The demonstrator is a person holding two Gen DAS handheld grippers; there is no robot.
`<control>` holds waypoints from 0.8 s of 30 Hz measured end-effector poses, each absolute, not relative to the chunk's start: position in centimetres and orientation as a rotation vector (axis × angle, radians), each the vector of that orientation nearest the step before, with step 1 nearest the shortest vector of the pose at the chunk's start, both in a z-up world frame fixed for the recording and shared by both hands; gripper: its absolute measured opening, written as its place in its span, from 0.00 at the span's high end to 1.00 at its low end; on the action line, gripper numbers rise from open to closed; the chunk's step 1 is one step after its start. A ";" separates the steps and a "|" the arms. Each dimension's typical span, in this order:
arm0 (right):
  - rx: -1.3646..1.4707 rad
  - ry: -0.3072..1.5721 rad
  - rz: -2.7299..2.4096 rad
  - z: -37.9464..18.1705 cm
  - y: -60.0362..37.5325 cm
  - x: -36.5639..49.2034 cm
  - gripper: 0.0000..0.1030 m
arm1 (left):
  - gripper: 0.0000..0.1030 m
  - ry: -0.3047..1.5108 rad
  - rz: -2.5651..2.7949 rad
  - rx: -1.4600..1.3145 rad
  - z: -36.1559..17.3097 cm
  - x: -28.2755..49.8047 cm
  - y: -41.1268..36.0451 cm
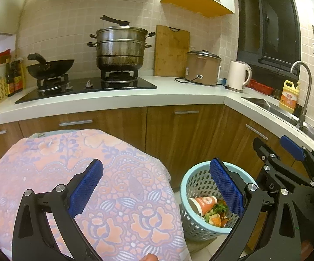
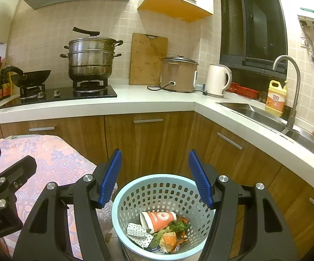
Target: Collect trash
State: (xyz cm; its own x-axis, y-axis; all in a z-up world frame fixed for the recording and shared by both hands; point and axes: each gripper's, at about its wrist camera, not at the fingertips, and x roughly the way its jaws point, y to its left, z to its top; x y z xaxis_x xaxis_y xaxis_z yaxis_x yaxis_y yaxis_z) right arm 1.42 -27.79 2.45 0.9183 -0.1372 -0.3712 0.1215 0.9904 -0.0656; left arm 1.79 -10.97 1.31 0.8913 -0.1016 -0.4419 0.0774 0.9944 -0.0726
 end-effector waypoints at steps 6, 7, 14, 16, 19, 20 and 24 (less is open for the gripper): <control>-0.036 0.387 -0.136 2.4 -28.1 1.5 0.42 | 0.07 0.463 -0.083 -0.042 1.3 1.8 -11.0; -0.036 0.387 -0.136 2.4 -28.1 1.5 0.42 | 0.07 0.463 -0.080 -0.040 1.2 1.8 -11.1; -0.037 0.385 -0.141 2.3 -28.2 1.4 0.39 | 0.07 0.445 -0.072 -0.038 1.2 1.5 -11.1; -0.034 0.383 -0.145 2.2 -28.3 1.3 0.39 | 0.07 0.454 -0.075 -0.044 1.1 1.6 -11.0; -0.030 0.382 -0.149 2.2 -28.5 1.2 0.38 | 0.07 0.499 -0.067 -0.055 0.8 2.3 -10.7; -0.028 0.383 -0.149 2.1 -28.6 1.2 0.38 | 0.07 0.512 -0.066 -0.065 0.7 2.5 -10.6; -0.030 0.384 -0.150 2.1 -28.6 1.2 0.38 | 0.07 0.532 -0.059 -0.090 0.2 2.6 -10.4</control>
